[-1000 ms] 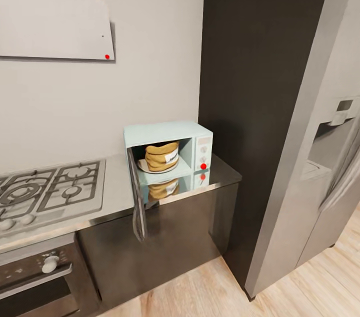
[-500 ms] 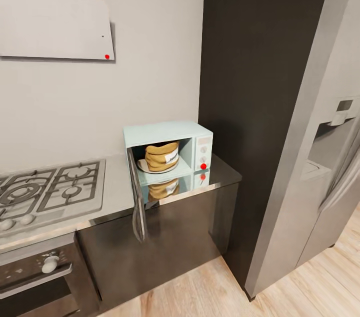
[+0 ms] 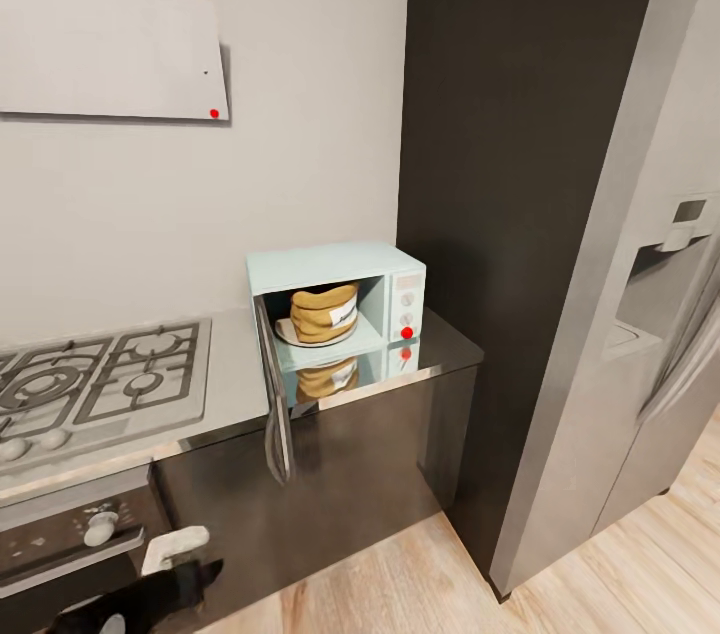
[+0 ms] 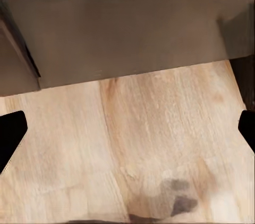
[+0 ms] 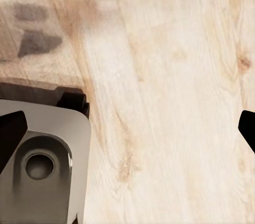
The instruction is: In the kitchen, take the popcorn bag from the countertop, put it into the microwave, and heat it until the popcorn is cooked so the cooked popcorn ends up inside the bag.
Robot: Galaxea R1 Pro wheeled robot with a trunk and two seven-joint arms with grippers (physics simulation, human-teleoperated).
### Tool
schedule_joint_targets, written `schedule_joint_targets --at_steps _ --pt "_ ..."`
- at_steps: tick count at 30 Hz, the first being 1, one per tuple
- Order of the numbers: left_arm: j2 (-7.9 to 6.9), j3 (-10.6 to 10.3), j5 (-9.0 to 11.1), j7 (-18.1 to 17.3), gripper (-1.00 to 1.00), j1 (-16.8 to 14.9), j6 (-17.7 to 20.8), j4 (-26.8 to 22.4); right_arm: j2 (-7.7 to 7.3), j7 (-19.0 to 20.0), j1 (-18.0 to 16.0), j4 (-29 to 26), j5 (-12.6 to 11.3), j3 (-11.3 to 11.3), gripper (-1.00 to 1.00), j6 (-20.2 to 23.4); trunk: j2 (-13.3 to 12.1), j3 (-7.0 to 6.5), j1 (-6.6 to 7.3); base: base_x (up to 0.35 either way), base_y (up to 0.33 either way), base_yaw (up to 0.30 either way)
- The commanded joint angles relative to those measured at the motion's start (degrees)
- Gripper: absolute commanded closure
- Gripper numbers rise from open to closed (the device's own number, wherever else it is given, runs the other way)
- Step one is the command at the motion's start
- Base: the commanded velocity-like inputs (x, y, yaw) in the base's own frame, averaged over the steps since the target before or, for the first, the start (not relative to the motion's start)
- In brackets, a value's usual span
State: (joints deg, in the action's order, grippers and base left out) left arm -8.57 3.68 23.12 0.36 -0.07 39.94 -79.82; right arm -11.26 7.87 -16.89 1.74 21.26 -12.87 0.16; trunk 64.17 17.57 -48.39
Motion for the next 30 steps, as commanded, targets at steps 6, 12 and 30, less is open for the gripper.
schedule_joint_targets --at_steps 6,12,30 --pt "0.05 0.62 0.43 -0.01 -1.00 -6.71 7.92 -4.48 -0.06 0.13 -0.08 0.10 0.53 -0.40 -1.00 0.01 0.04 0.06 0.00 0.000 0.000 0.000" --pt "0.06 0.62 0.43 -0.01 -1.00 -16.58 12.29 -4.86 -0.04 0.13 -0.08 0.10 0.54 -0.40 -1.00 0.01 0.04 0.06 0.00 0.000 0.000 0.000" --pt "1.31 -0.29 0.33 -11.82 -1.00 -22.84 11.45 -6.35 0.57 0.16 0.26 0.19 0.53 -0.65 -1.00 -0.33 0.04 0.06 -0.01 0.000 0.000 0.000"
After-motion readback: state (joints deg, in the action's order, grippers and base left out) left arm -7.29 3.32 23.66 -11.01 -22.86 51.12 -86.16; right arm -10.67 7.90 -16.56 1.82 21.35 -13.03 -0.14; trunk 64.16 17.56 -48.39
